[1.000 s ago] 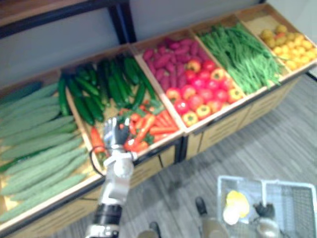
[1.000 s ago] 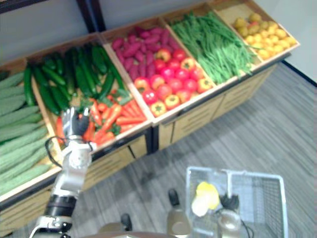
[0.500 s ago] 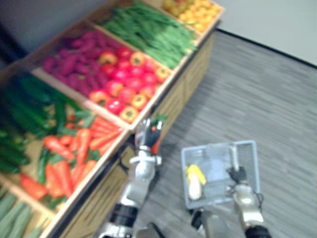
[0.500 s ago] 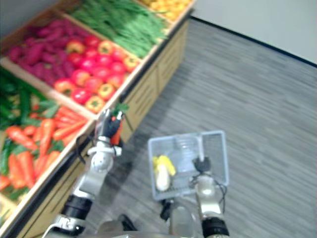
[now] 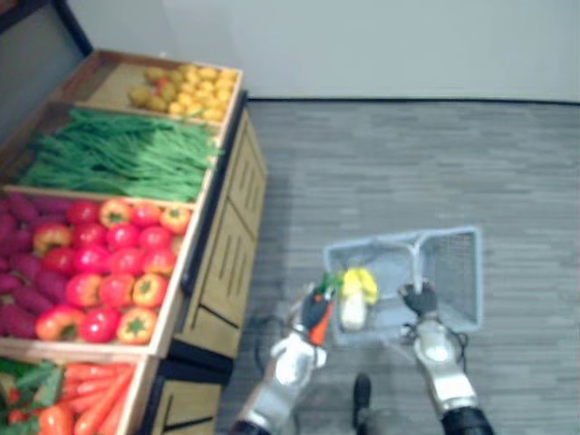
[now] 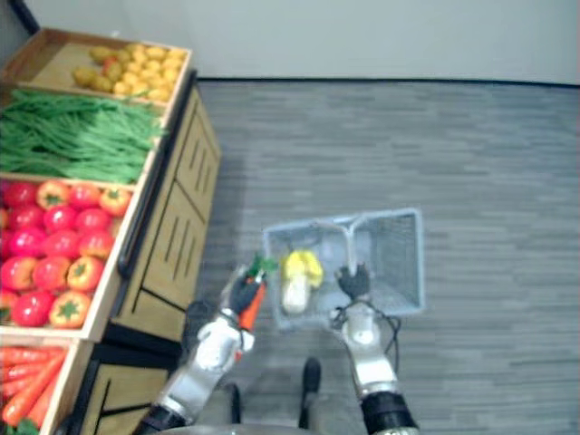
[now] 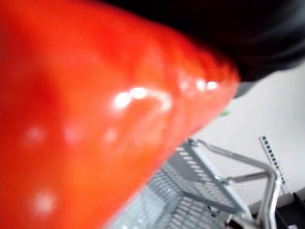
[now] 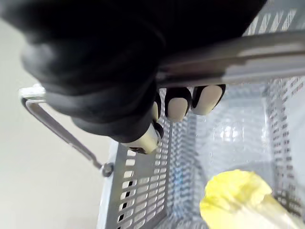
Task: Pick vegetable in the basket
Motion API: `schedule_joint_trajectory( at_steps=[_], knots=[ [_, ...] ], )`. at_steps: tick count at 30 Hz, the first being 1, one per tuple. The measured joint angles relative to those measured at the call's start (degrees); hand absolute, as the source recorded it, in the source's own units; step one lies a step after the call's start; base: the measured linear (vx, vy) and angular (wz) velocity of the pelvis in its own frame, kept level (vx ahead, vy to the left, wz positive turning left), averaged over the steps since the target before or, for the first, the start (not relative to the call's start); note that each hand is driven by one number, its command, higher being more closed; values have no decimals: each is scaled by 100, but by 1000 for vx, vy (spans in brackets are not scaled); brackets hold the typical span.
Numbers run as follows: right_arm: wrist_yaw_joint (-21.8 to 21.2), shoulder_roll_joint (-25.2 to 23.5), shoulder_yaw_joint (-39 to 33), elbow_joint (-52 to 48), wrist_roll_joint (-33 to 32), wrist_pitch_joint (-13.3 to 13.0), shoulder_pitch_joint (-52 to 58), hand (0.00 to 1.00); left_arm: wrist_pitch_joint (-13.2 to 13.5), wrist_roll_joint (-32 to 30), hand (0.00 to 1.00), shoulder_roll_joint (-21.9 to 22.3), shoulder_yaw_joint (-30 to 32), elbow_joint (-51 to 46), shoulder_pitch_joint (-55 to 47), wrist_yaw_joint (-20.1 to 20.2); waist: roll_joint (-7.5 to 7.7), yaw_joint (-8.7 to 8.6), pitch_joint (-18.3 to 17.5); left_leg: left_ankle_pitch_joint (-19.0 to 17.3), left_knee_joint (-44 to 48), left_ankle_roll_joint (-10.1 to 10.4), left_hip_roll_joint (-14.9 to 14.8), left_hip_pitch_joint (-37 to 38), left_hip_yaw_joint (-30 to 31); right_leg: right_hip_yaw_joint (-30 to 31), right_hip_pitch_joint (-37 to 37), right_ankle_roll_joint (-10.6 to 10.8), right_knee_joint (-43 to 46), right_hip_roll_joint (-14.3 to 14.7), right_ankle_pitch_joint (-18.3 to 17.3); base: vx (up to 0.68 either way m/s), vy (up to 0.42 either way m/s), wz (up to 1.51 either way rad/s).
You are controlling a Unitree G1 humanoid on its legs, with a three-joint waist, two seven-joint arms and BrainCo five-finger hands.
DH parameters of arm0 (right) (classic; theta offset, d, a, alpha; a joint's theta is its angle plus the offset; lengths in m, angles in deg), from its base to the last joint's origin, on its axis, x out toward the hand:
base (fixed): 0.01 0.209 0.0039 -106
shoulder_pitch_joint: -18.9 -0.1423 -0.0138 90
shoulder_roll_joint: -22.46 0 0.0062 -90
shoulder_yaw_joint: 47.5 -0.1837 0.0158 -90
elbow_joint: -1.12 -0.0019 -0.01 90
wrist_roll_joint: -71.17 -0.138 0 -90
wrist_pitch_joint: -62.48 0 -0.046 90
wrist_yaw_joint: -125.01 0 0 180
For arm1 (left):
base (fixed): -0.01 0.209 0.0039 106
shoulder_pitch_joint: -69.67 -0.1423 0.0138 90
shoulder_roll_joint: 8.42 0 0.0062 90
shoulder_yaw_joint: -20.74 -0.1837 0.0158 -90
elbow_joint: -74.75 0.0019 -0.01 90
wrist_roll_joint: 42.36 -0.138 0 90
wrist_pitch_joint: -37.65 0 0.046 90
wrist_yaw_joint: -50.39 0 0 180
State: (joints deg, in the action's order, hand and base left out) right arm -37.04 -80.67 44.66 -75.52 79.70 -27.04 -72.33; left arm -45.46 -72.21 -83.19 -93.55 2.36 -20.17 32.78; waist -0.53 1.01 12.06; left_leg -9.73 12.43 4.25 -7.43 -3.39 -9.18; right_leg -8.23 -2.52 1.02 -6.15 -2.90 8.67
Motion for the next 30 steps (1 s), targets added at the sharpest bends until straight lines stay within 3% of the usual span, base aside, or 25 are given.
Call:
schedule_joint_trajectory(
  at_steps=[7, 18, 19, 24, 30],
  knots=[
    [7, -200, 103, -482, -301, -7, 309, 100, -80, -44, 100, 27, -569, 630, 268, 31, 11, -83, -16, 136, -498, -37, 198, 477, -285, 228, 96, 102, 2, -148, 67, 86, 92, -17],
    [-485, -227, 983, -824, -672, -198, 1140, 100, -211, -290, 100, 83, -1064, 1269, 977, -50, 191, -121, -116, 234, -766, -60, 228, 565, -318, 268, 74, 172, -3, -151, 11, -53, -9, -2],
    [-505, -227, 1028, -822, -744, -199, 1186, 100, -211, -290, 0, 84, -1144, 1272, 987, -82, 224, -134, -136, 264, -838, -48, 230, 577, -316, 268, 55, 177, -3, -148, 6, -53, -25, 5],
    [-646, -143, 1241, -816, -882, -198, 1274, 100, -210, -288, 0, 122, -1255, 1467, 1198, -240, 328, -226, -225, 404, -946, -3, 231, 585, -353, 268, -24, 182, -2, -136, 13, -17, -8, -1],
    [-640, -114, 1298, -817, -913, -200, 1273, 100, -213, -294, 0, 115, -1245, 1589, 1373, -284, 330, -263, -243, 425, -1024, -29, 244, 696, -432, 338, 4, 179, -3, -135, 43, -3, 11, -7]
  ],
)
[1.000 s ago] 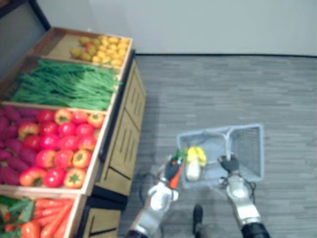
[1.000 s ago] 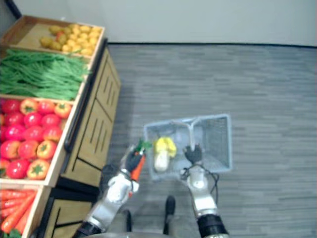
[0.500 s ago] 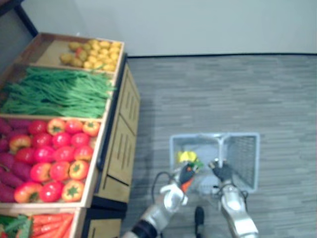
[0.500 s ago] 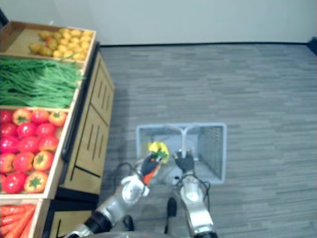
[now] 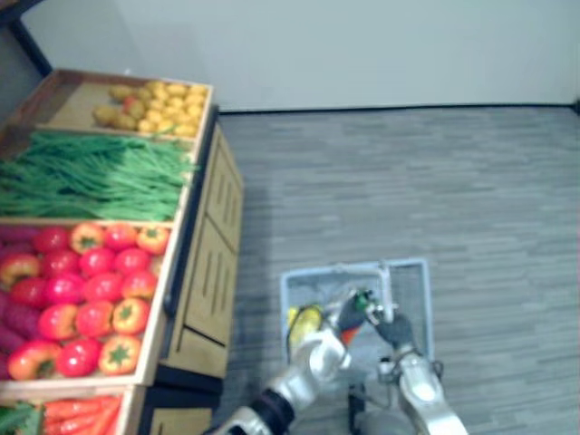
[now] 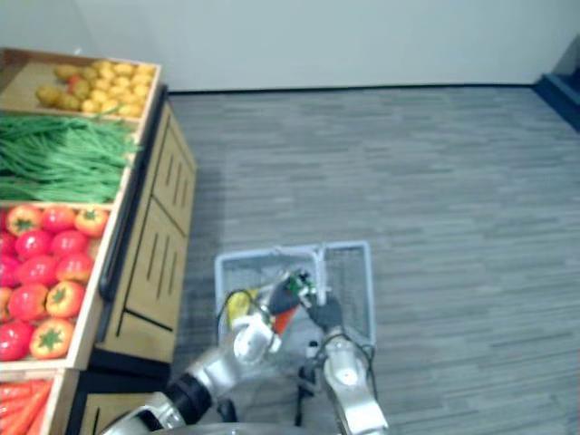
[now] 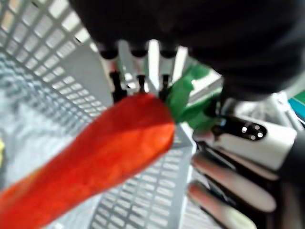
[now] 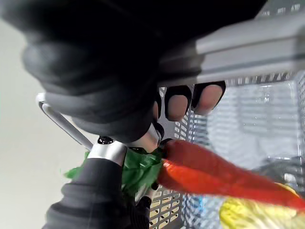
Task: Pick vegetable in the basket
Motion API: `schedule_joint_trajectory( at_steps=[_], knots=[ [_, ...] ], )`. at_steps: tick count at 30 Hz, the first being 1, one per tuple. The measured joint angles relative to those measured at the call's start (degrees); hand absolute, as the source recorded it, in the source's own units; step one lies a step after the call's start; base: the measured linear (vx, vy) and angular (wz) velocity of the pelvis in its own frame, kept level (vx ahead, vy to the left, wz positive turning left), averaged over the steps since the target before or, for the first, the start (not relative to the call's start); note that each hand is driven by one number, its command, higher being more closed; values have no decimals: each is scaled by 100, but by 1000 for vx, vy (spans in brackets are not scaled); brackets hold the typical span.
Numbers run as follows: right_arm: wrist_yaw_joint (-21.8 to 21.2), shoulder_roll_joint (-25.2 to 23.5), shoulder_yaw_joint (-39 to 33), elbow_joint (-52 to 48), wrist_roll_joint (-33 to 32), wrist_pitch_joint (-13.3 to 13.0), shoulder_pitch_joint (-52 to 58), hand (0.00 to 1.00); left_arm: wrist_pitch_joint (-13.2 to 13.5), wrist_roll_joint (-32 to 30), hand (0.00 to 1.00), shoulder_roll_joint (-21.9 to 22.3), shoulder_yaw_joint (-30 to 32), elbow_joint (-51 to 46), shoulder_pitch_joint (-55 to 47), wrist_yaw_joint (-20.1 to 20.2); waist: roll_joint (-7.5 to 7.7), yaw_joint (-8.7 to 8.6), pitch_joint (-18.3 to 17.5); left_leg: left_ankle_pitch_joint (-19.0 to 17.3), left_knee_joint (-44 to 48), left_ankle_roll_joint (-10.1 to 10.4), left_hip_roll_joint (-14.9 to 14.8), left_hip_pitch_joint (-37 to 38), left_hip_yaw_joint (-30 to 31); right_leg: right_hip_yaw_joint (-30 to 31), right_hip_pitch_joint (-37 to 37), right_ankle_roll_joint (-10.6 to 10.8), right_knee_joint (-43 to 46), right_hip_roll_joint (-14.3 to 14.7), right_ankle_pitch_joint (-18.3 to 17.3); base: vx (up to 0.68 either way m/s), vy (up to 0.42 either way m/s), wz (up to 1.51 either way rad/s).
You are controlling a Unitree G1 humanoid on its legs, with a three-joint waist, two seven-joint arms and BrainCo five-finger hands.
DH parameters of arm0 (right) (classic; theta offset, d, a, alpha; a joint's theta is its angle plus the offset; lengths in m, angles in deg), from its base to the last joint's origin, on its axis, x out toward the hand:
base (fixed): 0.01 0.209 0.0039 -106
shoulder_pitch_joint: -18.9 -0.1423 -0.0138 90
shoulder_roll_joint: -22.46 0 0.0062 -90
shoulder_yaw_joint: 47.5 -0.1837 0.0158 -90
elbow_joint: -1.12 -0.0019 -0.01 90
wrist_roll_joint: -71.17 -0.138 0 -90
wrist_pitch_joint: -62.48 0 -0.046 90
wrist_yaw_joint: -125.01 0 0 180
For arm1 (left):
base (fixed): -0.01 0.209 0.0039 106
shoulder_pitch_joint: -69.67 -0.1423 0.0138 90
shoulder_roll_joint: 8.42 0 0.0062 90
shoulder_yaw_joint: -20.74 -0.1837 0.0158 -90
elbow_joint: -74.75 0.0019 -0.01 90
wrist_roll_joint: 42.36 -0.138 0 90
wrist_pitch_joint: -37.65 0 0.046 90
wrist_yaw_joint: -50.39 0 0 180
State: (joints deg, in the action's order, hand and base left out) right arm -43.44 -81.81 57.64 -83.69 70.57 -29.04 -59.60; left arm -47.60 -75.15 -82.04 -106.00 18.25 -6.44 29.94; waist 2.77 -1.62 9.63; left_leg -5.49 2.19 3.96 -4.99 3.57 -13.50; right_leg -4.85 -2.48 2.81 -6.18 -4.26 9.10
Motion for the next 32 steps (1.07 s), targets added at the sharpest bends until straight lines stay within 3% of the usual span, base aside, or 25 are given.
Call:
schedule_joint_trajectory(
  at_steps=[5, 11, 17, 22, 26, 28, 32],
  knots=[
    [8, -1, -144, 20, 1, -11, 32, 100, -2, -6, 0, -18, 217, 108, -1, -70, -3, -26, -3, 1, -23, 1, 2, 103, 1, -33, 99, -1, -6, -3, 1, 6, 11, 1],
    [-18, -40, -817, 383, -44, -216, 278, 100, -43, -240, 0, -269, 858, 89, -30, -172, -27, -146, -15, 3, -95, 0, 2, 175, 10, -90, 157, 10, -36, -4, -10, -5, 8, 3],
    [65, -184, -2145, 1123, -210, -366, 247, 100, -131, -294, 0, -442, 1987, -483, -635, -221, -148, -142, -84, -1, -107, 3, 8, 169, 37, -134, 163, 47, -37, -13, -59, -7, 1, 3],
    [242, -143, -3370, 2479, -224, -370, 227, 100, -234, -315, 0, -680, 3099, -680, -1345, -240, -219, -136, -132, -4, -126, 7, 3, 164, 79, -182, 171, 51, -37, -12, -92, -5, 0, 4],
    [324, -132, -3715, 3001, -258, -243, 189, 100, -296, 99, 0, -682, 3970, -380, -1574, -345, -231, -132, -196, -2, -183, 7, 2, 172, 84, -194, 182, 50, -37, -9, -106, 0, 0, 0],
    [388, -97, -3992, 3457, -267, -217, 153, 100, -330, 565, 0, -687, 4472, 191, -1600, -436, -244, -128, -291, -4, -201, 8, 1, 209, 119, -232, 234, 56, -37, -10, -142, 4, 4, 7],
    [444, 14, -4399, 4018, -267, -151, 120, 100, -344, 1252, 0, -698, 4870, 1371, -1646, -378, -231, -124, -330, -40, -227, 36, -5, 363, 145, -269, 398, 58, -39, -5, -212, 6, 8, 5]
  ],
)
